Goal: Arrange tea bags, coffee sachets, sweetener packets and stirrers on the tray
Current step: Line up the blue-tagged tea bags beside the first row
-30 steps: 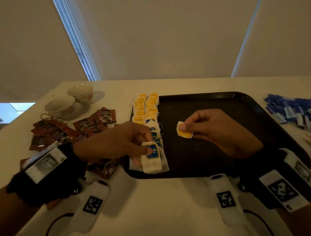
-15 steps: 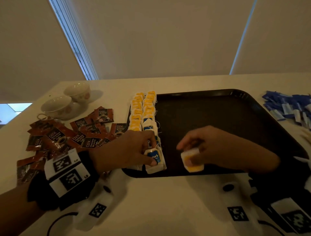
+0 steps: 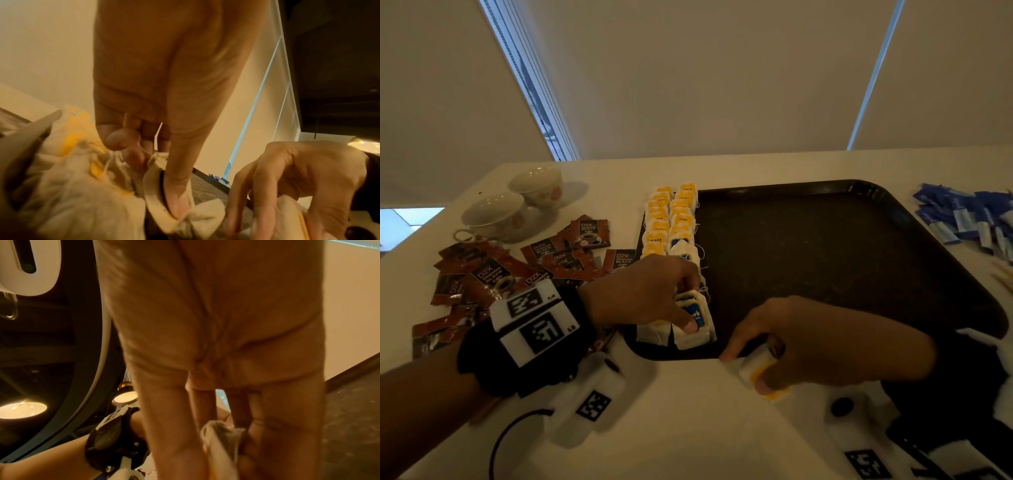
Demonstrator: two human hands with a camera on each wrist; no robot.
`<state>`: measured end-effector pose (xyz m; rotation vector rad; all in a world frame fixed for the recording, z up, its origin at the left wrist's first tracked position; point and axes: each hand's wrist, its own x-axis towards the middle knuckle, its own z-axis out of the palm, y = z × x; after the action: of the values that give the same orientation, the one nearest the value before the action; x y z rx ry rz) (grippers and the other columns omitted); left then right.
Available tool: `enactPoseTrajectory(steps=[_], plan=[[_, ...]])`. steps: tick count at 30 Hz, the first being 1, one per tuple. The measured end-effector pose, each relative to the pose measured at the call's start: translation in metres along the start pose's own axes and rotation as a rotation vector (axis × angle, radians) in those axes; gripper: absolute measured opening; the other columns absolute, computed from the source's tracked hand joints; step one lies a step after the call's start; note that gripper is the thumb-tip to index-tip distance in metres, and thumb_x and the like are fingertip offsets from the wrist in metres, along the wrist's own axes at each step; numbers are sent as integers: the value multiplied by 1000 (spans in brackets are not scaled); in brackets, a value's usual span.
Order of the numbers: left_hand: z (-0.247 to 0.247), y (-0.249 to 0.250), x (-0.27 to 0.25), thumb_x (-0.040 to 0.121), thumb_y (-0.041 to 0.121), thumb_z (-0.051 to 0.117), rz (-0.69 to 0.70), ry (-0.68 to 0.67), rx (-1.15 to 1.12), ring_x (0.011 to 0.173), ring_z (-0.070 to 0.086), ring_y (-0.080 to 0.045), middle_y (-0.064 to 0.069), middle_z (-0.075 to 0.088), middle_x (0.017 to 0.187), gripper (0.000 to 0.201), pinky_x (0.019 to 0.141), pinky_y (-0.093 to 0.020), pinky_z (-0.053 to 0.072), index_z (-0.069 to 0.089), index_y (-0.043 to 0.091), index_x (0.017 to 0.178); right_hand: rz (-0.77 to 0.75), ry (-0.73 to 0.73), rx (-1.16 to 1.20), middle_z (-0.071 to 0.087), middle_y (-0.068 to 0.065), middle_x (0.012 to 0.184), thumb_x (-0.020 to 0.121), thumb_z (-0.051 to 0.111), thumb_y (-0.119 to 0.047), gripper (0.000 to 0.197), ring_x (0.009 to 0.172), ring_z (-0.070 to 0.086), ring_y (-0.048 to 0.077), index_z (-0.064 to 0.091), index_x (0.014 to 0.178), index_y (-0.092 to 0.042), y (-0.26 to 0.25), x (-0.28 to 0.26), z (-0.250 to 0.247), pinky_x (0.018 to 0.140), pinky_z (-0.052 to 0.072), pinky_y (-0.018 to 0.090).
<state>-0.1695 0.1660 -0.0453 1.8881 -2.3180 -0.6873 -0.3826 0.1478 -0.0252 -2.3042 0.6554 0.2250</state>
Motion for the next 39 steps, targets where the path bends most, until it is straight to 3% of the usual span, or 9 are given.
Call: enactPoseTrajectory(steps=[5, 11, 17, 20, 23, 26, 32, 35, 39], plan=[[-5, -1, 9, 71, 29, 80, 5, -44, -3, 61, 47, 1, 15, 48, 74, 39, 52, -8, 37, 43, 35, 83, 18, 4, 22, 44, -33, 84, 84, 67, -19, 40, 69, 47, -23, 61, 119, -37, 0, -1, 2, 64, 37, -5], [-9, -6, 16, 68, 24, 82, 12, -22, 14, 65, 50, -3, 13, 51, 74, 42, 56, -10, 39, 49, 27, 93, 38, -6, 42, 46, -32, 87, 84, 67, -19, 38, 75, 52, -13, 62, 117, -37, 3, 0, 2, 70, 40, -1], [-23, -3, 3, 62, 33, 84, 76, 149, -42, 77, 46, 8, 17, 47, 90, 47, 65, -3, 38, 48, 34, 93, 71, 128, 137, 50, -29, 83, 82, 70, -22, 33, 71, 49, -22, 63, 108, -40, 11, -1, -1, 62, 44, 4], [-19, 1, -4, 65, 36, 82, 86, 93, 47, 76, 44, 14, 18, 45, 85, 40, 66, -1, 35, 44, 38, 78, 90, 249, 306, 58, -18, 100, 79, 72, -15, 34, 86, 59, -5, 61, 99, -40, 16, 1, -7, 78, 53, 17], [-7, -2, -5, 69, 38, 79, 71, 22, 89, 76, 46, 9, 18, 47, 84, 33, 65, -3, 34, 46, 36, 74, 101, 308, 391, 56, -13, 104, 78, 71, -7, 40, 90, 60, 5, 56, 96, -40, 16, 5, -10, 81, 54, 24], [-9, -3, -8, 70, 38, 78, 74, 32, 64, 80, 44, 16, 17, 47, 83, 30, 66, -2, 35, 49, 37, 77, 107, 313, 418, 54, -13, 103, 77, 71, -5, 46, 91, 60, 8, 50, 98, -40, 13, 9, -11, 82, 54, 27], [-24, 18, -18, 70, 44, 66, 133, 60, -357, 98, 55, 8, 15, 61, 102, 34, 72, -5, 44, 59, 36, 102, 68, 264, 437, 57, -4, 110, 75, 74, -2, 69, 91, 65, 13, 40, 126, -35, -1, 17, -12, 80, 57, 31], [-19, 22, -19, 75, 24, 72, 166, 32, -451, 101, 59, 2, 10, 64, 107, 41, 74, -5, 44, 59, 22, 114, 51, 262, 387, 55, -4, 106, 74, 76, -4, 81, 89, 67, 16, 30, 134, -36, -6, 20, -11, 78, 58, 34], [-14, 18, -16, 75, 7, 75, 109, -10, -615, 92, 68, -9, -4, 71, 98, 49, 70, -11, 49, 53, 18, 118, 51, 289, 389, 54, -5, 100, 71, 78, -6, 77, 87, 66, 17, 32, 123, -40, -9, 23, -12, 74, 57, 28]])
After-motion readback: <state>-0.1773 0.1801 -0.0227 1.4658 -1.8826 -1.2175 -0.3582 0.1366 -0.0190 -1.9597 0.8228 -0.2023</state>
